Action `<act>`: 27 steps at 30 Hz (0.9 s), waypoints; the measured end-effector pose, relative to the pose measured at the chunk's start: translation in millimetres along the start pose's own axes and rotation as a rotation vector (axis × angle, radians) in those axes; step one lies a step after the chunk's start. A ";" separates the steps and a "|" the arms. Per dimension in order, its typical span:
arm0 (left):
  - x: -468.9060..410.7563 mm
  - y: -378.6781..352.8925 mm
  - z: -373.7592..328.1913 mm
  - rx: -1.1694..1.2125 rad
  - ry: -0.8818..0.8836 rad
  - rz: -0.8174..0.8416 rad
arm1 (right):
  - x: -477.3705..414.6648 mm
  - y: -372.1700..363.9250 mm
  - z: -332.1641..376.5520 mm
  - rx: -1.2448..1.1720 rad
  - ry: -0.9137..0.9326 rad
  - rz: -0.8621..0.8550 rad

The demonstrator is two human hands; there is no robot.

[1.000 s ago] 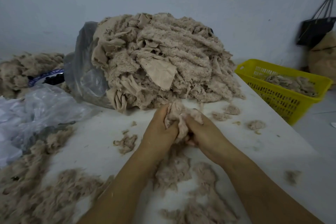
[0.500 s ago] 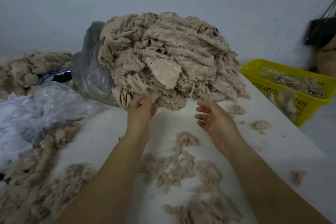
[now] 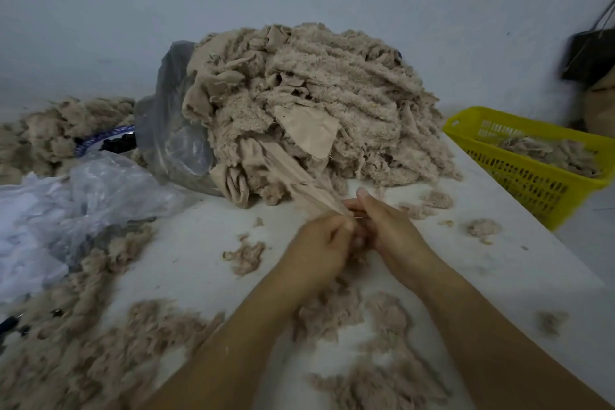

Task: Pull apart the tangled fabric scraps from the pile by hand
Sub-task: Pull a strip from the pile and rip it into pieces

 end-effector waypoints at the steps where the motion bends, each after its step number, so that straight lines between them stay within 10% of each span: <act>1: 4.2 -6.1 -5.9 -0.036 -0.053 0.040 | 2.7 -2.7 0.4 0.025 -0.007 0.034; 6: 12.2 -0.8 -9.7 0.262 -0.010 0.125 | 6.8 -2.8 -0.2 -0.035 0.013 0.079; 20: 0.4 10.4 18.0 0.547 0.328 -0.270 | 5.9 0.5 7.5 -0.105 0.081 0.025; 27: -10.8 18.3 26.5 0.958 0.504 -0.195 | 10.1 -6.0 1.9 0.200 0.151 0.084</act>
Point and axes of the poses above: each hand's wrist, its own x-axis away from the middle knuckle, its own y-axis out of the back of the hand, z = x × y, the point moved 3 cm from there along -x, towards the middle knuckle, and after that the axes turned 5 degrees about -z, right-handed, at the moved point
